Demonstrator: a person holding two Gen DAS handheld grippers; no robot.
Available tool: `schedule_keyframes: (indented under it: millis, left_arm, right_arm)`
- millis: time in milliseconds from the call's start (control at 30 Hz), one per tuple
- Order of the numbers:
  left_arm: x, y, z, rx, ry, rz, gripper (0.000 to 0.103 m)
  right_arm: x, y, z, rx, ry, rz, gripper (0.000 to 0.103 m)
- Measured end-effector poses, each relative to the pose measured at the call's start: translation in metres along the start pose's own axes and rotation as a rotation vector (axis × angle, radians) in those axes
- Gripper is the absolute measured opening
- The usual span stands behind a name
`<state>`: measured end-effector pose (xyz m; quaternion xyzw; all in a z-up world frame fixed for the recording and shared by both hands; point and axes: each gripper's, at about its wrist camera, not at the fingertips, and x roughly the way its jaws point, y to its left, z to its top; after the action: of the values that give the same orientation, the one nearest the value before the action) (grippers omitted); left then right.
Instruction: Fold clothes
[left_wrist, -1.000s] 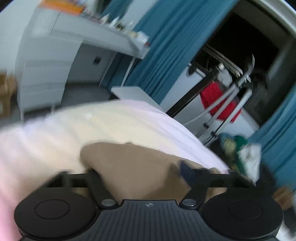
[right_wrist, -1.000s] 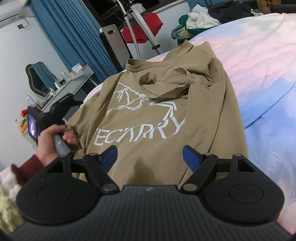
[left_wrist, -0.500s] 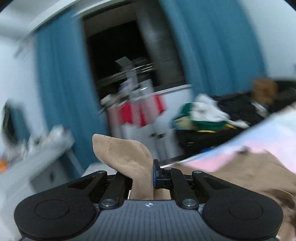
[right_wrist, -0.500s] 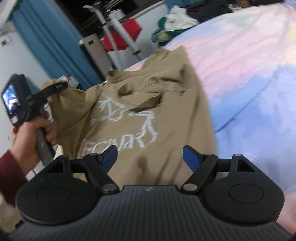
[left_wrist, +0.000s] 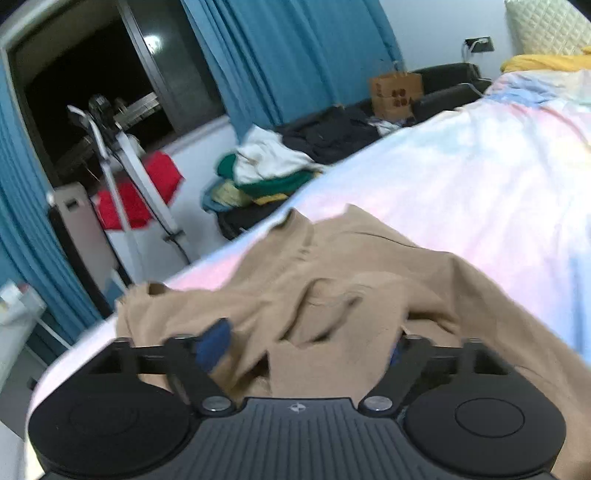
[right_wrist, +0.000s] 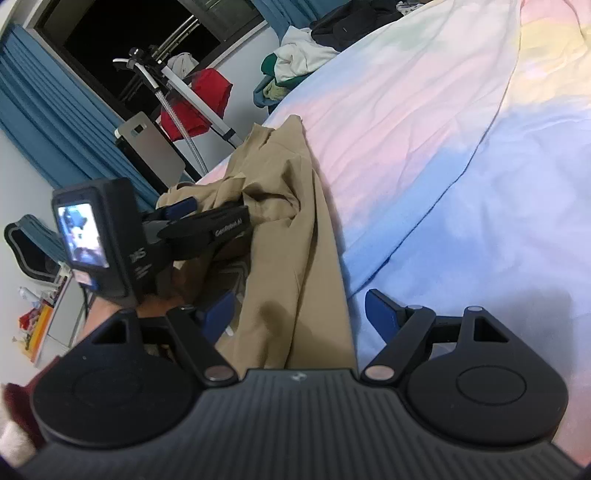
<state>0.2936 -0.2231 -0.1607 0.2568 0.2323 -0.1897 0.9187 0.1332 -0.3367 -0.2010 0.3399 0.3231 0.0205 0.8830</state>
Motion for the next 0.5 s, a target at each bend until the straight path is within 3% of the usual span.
schedule_keyframes:
  millis: [100, 267, 500]
  left_arm:
    - [-0.027, 0.026, -0.010, -0.063, 0.017, -0.085, 0.085]
    - [-0.120, 0.087, -0.038, -0.298, 0.040, -0.175, 0.089]
    - [-0.222, 0.160, -0.127, -0.536, 0.237, -0.171, 0.090]
  right_arm:
    - [0.003, 0.001, 0.000, -0.010, 0.006, 0.018, 0.080]
    - [-0.003, 0.011, 0.000, -0.062, -0.019, 0.056, 0.079]
    - [-0.020, 0.029, -0.006, -0.156, -0.035, 0.112, 0.079]
